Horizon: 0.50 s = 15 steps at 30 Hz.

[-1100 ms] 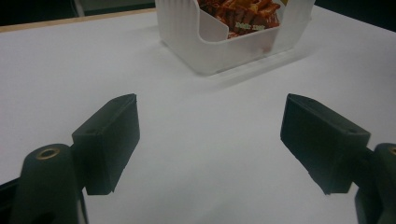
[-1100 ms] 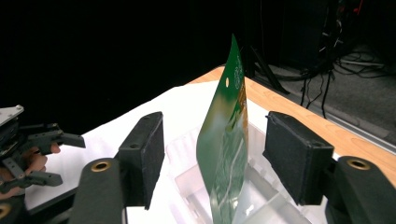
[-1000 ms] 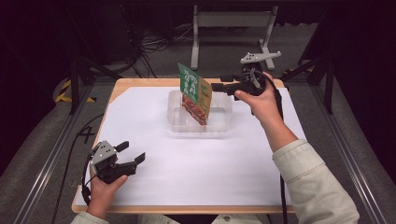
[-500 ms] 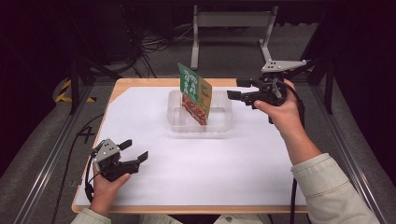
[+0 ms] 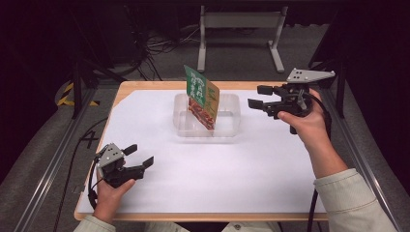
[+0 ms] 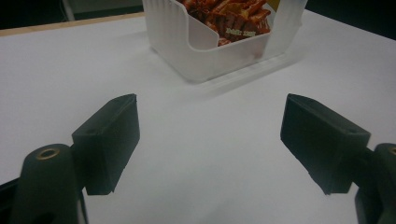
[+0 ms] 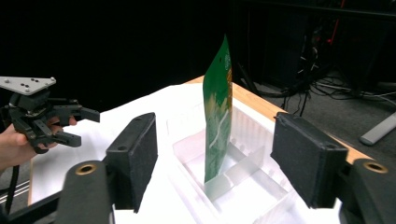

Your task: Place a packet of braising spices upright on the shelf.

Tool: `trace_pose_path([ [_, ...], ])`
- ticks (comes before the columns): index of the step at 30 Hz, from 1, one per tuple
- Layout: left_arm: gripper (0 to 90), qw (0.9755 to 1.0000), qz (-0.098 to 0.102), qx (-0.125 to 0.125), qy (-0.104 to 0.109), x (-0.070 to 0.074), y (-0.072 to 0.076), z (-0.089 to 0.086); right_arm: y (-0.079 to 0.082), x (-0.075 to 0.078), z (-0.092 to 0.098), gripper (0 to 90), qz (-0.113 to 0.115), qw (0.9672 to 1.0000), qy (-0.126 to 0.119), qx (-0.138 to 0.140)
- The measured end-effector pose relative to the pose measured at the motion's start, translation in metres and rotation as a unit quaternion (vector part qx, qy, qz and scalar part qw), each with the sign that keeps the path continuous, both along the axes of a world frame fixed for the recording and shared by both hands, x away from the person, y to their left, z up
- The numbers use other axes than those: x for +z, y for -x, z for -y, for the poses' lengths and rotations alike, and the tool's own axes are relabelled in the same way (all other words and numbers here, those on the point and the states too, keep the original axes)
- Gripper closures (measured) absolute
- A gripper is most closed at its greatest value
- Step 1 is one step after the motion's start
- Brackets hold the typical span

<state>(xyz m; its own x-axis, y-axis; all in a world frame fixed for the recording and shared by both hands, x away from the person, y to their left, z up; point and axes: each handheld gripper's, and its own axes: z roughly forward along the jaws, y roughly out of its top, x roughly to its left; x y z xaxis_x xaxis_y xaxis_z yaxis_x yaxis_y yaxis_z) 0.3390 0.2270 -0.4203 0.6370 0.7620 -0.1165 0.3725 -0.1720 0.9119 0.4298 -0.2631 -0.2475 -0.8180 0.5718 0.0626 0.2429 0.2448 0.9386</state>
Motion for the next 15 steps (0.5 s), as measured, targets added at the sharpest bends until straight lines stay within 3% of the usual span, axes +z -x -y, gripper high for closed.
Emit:
trace_pose_path([
  [15,20.2,0.9998,0.007,-0.018,0.005,0.003,0.002,-0.002,0.027,-0.022,0.018,32.5,0.048,0.9988,0.011,-0.004],
])
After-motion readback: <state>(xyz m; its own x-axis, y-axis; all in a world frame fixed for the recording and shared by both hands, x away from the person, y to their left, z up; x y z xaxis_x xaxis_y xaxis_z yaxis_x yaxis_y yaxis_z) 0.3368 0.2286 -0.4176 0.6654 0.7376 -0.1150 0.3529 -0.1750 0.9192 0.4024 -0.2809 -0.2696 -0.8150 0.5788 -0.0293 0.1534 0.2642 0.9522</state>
